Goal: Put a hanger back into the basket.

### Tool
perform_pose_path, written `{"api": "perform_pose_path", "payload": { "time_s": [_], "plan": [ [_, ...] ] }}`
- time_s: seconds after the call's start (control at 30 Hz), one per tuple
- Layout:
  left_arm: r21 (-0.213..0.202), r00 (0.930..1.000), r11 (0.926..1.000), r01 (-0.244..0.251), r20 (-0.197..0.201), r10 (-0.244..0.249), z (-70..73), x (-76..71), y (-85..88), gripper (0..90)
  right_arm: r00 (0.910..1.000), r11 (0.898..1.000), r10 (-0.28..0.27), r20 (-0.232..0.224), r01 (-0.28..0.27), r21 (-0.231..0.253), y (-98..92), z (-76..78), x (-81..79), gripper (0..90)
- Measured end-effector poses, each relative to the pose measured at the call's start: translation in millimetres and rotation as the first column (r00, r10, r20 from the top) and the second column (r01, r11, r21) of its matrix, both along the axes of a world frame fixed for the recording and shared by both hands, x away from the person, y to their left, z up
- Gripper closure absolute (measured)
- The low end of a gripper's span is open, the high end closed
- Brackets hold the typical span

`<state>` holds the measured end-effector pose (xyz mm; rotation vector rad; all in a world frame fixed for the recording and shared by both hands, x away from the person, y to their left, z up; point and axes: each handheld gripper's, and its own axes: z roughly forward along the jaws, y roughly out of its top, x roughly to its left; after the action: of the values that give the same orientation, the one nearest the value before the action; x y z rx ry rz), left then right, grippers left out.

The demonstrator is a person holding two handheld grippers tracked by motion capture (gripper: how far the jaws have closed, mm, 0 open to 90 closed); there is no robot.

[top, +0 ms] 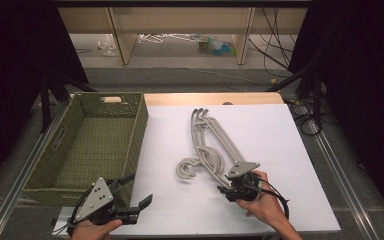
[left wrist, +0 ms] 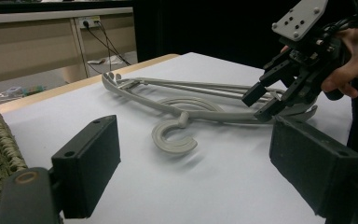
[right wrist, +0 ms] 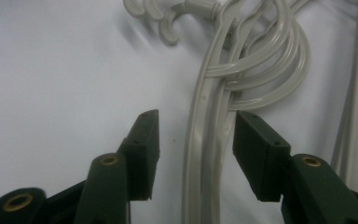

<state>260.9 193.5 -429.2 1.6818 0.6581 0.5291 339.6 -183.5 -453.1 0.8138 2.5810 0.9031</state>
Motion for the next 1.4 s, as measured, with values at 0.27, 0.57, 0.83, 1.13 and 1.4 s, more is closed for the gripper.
{"api": "perform_pose_path", "payload": {
  "time_s": [0.27, 0.57, 0.83, 1.13, 1.4],
  "plan": [
    [-0.003, 1.0, 1.0, 0.001, -0.003, -0.001, -0.2, -0.1, -0.1, 16.0, 0.9993, 0.997, 0.026, 0.025, -0.024, -0.069, 12.0, -3.5, 0.4, 62.7],
    [0.01, 0.9999, 0.9999, 0.013, 0.0, -0.013, -1.0, 0.8, -1.0, 16.1, 0.9989, 0.997, 0.036, -0.03, -0.038, -0.072, 23.4, -8.3, 0.8, 65.2],
    [0.007, 0.9999, 0.9999, 0.011, -0.013, -0.011, -1.3, 0.3, -1.0, 16.1, 0.9958, 0.997, -0.026, -0.088, 0.019, -0.076, 31.4, -13.9, 9.9, 73.0],
    [0.013, 0.9997, 0.9999, 0.011, -0.021, -0.011, -1.6, -0.5, -2.4, 16.2, 0.9879, 0.996, -0.091, -0.126, 0.09, -0.011, 21.0, 2.0, 9.3, 80.8],
    [0.053, 0.9998, 0.9985, 0.017, -0.013, -0.016, -3.3, -0.1, -6.2, 16.9, 0.9932, 0.997, -0.054, -0.103, 0.059, 0.05, -3.5, 29.3, 5.5, 81.8]
  ]
}}
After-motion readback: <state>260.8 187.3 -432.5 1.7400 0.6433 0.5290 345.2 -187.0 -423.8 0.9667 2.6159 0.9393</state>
